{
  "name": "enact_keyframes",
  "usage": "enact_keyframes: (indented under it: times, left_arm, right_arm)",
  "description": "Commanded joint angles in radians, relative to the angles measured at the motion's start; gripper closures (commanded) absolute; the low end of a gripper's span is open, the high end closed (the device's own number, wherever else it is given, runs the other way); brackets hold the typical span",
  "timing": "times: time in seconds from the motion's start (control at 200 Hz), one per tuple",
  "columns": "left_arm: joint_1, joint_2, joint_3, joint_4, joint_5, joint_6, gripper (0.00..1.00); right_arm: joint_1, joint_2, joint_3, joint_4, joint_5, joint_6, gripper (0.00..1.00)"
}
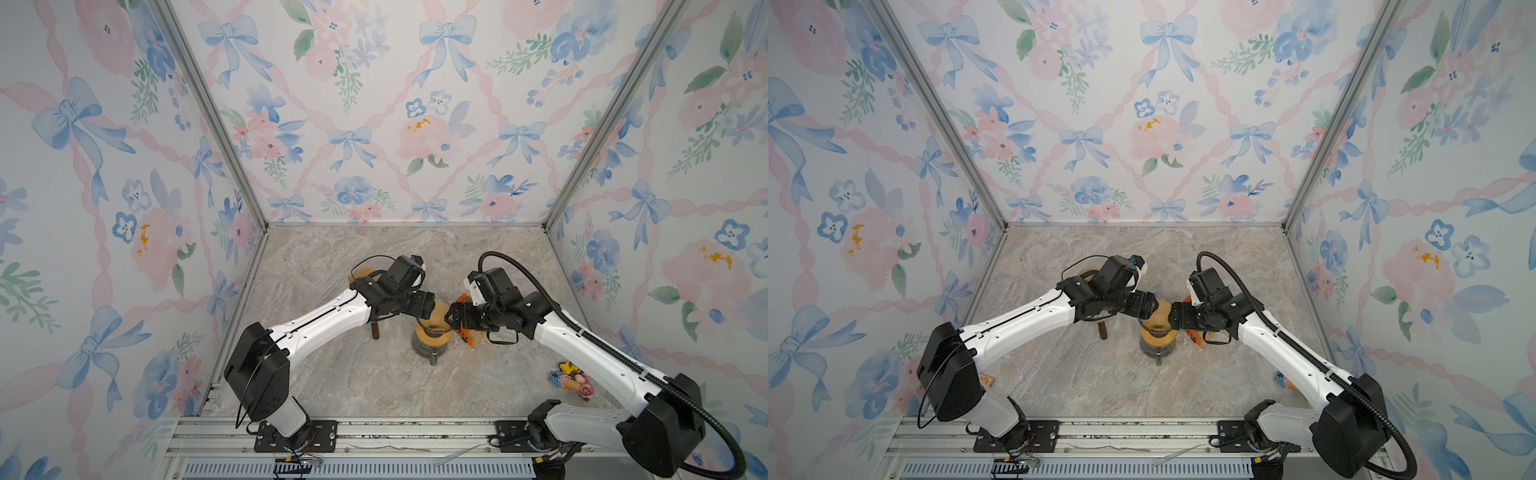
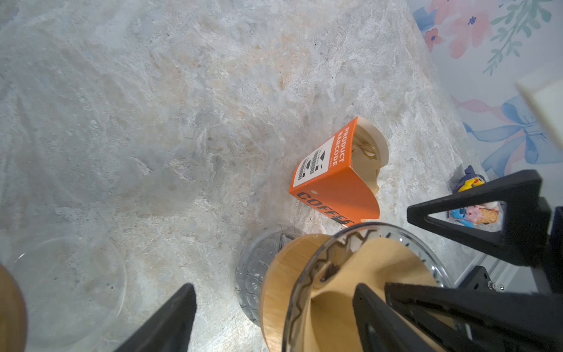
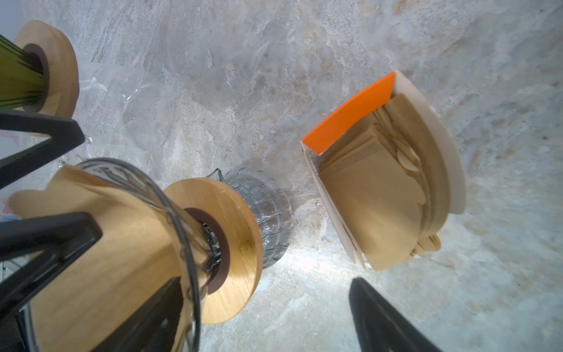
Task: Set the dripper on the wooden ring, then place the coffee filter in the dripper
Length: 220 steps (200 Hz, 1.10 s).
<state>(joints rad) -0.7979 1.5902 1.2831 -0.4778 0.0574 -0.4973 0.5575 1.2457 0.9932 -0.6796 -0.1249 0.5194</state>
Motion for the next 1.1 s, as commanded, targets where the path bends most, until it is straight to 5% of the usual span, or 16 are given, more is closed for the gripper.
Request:
enact_keyframes:
  times: [0.0,0.6,1.095]
  left_arm:
    - [0.008,0.017,0.019,-0.01,-0.035,0.013,0.17]
    - [0.009,0.029,0.013,-0.009,-0.052,-0.008,0.18]
    - [0.006,-0.019,0.006,-0.01,-0.013,-0.021,0.16]
  right_arm:
    - [0.001,-0.012,0.008,-0.02,0.001,-0.009,0.12]
    - [0.011,-0.078,0.011,0.007,-0.058,-0.009,0.11]
    - [0.082,0.036,0.062,-0.038,-0.005,0.019,0.08]
